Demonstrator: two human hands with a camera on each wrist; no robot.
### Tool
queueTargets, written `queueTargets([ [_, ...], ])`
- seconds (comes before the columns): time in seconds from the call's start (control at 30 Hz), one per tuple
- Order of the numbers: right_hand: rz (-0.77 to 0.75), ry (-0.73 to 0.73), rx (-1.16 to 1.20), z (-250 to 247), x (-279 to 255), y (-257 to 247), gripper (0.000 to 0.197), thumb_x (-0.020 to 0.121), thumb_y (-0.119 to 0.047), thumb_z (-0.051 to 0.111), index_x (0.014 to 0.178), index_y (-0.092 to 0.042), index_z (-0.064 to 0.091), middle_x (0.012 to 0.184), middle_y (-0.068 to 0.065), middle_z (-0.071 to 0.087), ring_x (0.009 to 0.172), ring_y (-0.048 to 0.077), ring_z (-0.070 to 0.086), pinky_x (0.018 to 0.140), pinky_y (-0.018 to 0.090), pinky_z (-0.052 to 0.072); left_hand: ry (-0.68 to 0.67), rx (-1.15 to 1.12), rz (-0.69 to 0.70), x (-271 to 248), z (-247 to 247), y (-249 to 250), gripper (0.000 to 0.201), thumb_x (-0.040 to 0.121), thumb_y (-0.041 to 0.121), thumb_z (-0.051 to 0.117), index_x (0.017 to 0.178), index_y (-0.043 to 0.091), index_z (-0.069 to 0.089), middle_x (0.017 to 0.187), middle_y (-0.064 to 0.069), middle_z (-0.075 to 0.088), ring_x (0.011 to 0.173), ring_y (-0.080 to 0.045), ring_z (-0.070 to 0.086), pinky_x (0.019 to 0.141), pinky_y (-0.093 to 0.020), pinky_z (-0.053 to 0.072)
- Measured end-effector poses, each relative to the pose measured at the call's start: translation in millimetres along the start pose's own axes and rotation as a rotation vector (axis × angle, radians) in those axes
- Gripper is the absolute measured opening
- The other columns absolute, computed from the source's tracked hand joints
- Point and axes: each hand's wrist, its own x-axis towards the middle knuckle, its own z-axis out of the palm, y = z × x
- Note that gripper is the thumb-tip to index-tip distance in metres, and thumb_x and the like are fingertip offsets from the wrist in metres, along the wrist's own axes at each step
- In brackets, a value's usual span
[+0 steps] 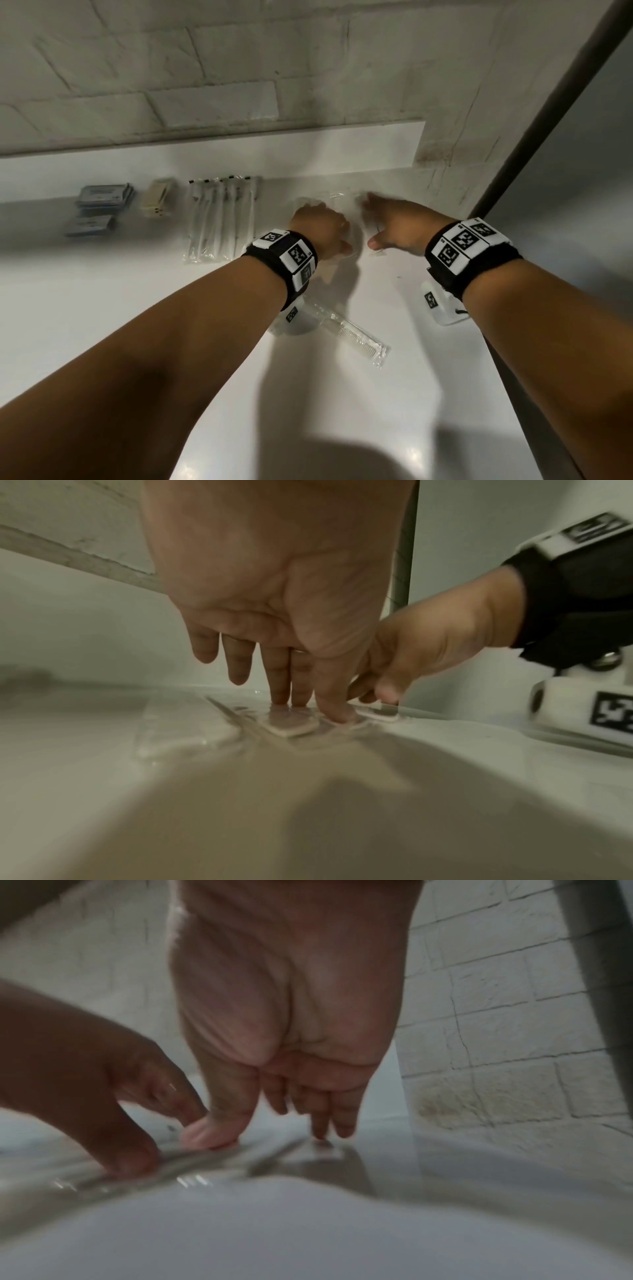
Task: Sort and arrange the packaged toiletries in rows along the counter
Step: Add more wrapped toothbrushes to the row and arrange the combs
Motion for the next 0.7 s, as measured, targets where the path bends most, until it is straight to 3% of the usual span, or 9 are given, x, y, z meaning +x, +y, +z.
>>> queueTargets([
  [0.1, 0.05, 0.194, 0.075, -3.1, -21.7, -23.7, 0.044, 0.079, -0.03, 0.074, 0.117, -0.01, 0.061, 0.12, 0.014, 0.056, 0.104, 0.031, 0.06, 0.085, 0.03, 0.046, -0.014, -0.017, -0.009, 1.5, -2.4, -2.1, 0.041, 0.074, 0.059, 0.06, 0.099, 0.028, 0.07, 0.103, 0.005, 0.069, 0.101, -0.021, 0.062, 0.073, -0.029, 0.04],
  [0.2, 0.006, -0.095, -0.087, 17.2, -45.6, -59.6, 0.037, 0.079, -0.042, 0.071, 0.1, -0.012, 0.07, 0.097, 0.008, 0.067, 0.088, 0.023, 0.063, 0.071, 0.026, 0.046, -0.018, -0.04, -0.003, 3.1, -9.0, -2.8, 0.033, 0.076, 0.052, 0.063, 0.094, 0.025, 0.07, 0.105, 0.001, 0.069, 0.1, -0.023, 0.064, 0.076, -0.029, 0.041],
  [0.27, -0.022, -0.277, -0.164, 38.4, -53.9, -81.8, 0.042, 0.079, -0.043, 0.071, 0.109, -0.013, 0.067, 0.098, 0.004, 0.067, 0.086, 0.02, 0.062, 0.071, 0.027, 0.048, -0.056, -0.073, -0.016, 4.9, -13.6, -3.5, 0.037, 0.084, 0.05, 0.056, 0.107, 0.024, 0.07, 0.118, 0.002, 0.066, 0.11, -0.022, 0.06, 0.091, -0.032, 0.042],
  [0.37, -0.035, -0.302, -0.244, 58.7, -47.3, -97.1, 0.063, 0.074, -0.048, 0.074, 0.121, -0.011, 0.054, 0.11, 0.007, 0.063, 0.093, 0.026, 0.062, 0.07, 0.029, 0.044, -0.18, -0.153, -0.053, 11.2, -18.1, -10.1, 0.042, 0.096, 0.043, 0.038, 0.119, 0.022, 0.066, 0.129, 0.0, 0.061, 0.116, -0.023, 0.055, 0.098, -0.033, 0.042],
  [0.47, 0.02, -0.287, -0.221, 58.6, -44.0, -99.6, 0.047, 0.082, -0.025, 0.069, 0.121, -0.004, 0.054, 0.1, 0.008, 0.064, 0.093, 0.027, 0.064, 0.069, 0.028, 0.043, -0.295, -0.203, -0.052, 11.2, -27.1, -17.1, 0.051, 0.099, 0.046, 0.032, 0.135, 0.018, 0.055, 0.145, -0.004, 0.048, 0.132, -0.024, 0.043, 0.11, -0.036, 0.033],
  [0.5, 0.014, -0.262, -0.187, 58.6, -43.8, -98.4, 0.042, 0.085, -0.019, 0.063, 0.122, -0.003, 0.053, 0.104, 0.01, 0.064, 0.095, 0.027, 0.063, 0.069, 0.028, 0.042, -0.307, -0.216, -0.035, 9.3, -30.1, -18.4, 0.052, 0.1, 0.046, 0.031, 0.138, 0.016, 0.051, 0.148, -0.006, 0.045, 0.135, -0.024, 0.04, 0.112, -0.036, 0.03],
  [0.57, -0.001, -0.201, -0.1, 59.1, -45.8, -95.4, 0.046, 0.088, -0.017, 0.057, 0.129, -0.002, 0.043, 0.114, 0.013, 0.062, 0.096, 0.028, 0.061, 0.068, 0.03, 0.04, -0.269, -0.266, -0.001, 5.5, -32.4, -20.2, 0.052, 0.101, 0.045, 0.031, 0.138, 0.014, 0.05, 0.148, -0.008, 0.044, 0.137, -0.024, 0.038, 0.112, -0.034, 0.027],
  [0.63, 0.017, -0.224, -0.038, 57.8, -49.2, -94.4, 0.058, 0.088, -0.022, 0.057, 0.136, -0.002, 0.032, 0.112, 0.013, 0.061, 0.085, 0.026, 0.057, 0.066, 0.031, 0.04, -0.186, -0.343, -0.006, 2.8, -32.7, -22.6, 0.05, 0.101, 0.045, 0.033, 0.138, 0.017, 0.051, 0.149, -0.006, 0.043, 0.138, -0.024, 0.037, 0.112, -0.033, 0.026],
  [0.7, 0.026, -0.283, -0.029, 56.8, -45.3, -93.0, 0.053, 0.087, -0.024, 0.059, 0.13, -0.001, 0.038, 0.107, 0.012, 0.062, 0.083, 0.024, 0.055, 0.066, 0.03, 0.042, -0.117, -0.391, -0.025, 2.5, -34.0, -24.7, 0.048, 0.101, 0.043, 0.035, 0.134, 0.015, 0.056, 0.145, -0.008, 0.048, 0.134, -0.025, 0.042, 0.111, -0.033, 0.03],
])
